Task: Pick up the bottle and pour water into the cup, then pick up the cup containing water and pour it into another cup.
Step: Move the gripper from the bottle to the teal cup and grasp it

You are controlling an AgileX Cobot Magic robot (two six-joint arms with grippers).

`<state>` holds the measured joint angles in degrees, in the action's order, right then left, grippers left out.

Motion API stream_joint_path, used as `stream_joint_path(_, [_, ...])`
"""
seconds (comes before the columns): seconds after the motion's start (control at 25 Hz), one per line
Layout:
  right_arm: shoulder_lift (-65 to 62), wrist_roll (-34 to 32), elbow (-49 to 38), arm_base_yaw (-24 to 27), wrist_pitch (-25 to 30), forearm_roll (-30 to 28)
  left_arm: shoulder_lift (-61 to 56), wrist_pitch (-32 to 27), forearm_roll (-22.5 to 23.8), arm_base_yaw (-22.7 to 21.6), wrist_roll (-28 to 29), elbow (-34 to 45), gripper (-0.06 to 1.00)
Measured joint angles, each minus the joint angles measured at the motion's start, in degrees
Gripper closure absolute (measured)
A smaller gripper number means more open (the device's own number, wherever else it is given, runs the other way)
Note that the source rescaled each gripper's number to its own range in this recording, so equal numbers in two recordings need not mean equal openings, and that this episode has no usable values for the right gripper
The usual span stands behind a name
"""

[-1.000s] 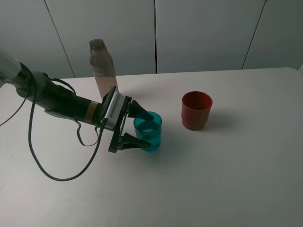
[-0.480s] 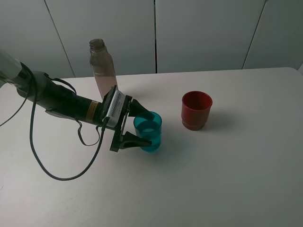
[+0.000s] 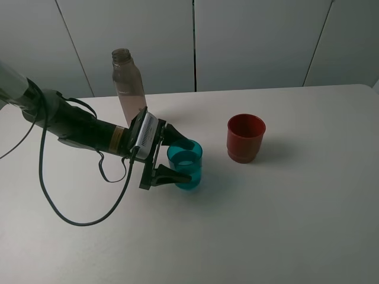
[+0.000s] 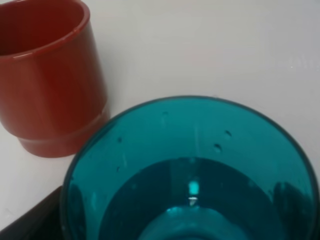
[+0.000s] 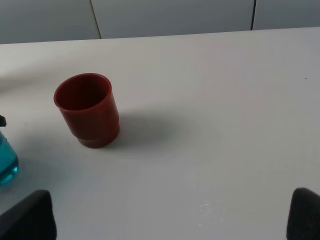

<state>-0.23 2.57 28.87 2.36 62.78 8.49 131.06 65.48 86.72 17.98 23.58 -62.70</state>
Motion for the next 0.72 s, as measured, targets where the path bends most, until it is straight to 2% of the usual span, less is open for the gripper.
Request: stream_joint_path(0.72, [0.00,0.00,0.00,0.00,0.00,0.00,0.00,-1.19,-1.56,1.05,-1.05,0.00,-0.06])
